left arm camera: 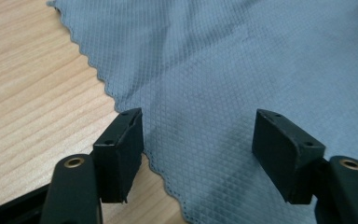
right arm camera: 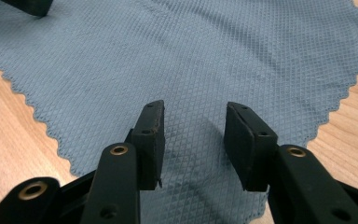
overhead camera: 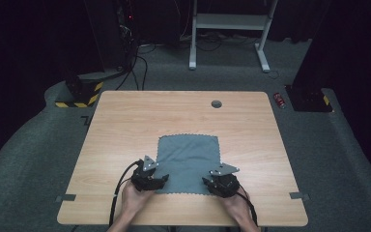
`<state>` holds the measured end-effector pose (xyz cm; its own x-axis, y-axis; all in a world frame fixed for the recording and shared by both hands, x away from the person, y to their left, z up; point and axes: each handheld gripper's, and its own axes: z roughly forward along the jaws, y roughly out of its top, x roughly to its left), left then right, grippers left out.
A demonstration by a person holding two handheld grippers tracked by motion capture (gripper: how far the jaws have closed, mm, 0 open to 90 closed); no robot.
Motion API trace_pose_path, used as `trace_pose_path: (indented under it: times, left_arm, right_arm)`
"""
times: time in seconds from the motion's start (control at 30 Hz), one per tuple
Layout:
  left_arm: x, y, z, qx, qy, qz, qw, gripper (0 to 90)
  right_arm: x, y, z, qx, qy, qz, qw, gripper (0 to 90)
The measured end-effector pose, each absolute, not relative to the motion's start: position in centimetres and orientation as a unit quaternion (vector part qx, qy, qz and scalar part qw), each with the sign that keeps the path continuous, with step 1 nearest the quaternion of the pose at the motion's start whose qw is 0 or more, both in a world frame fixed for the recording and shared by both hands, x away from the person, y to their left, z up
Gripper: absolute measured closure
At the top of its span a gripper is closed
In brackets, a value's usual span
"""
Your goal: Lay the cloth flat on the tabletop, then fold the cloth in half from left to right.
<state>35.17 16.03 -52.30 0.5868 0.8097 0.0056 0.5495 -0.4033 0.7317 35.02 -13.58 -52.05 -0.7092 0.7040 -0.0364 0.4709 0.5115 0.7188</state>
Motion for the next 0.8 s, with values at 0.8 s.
trace_pose_path:
  times: [0.8]
  left_arm:
    - [35.7, 17.0, -52.3, 0.782, 0.462, 0.166, 0.384, 35.9]
  right_arm:
    - [35.1, -12.6, -51.3, 0.351, 0.848, 0.364, 0.158, 56.3]
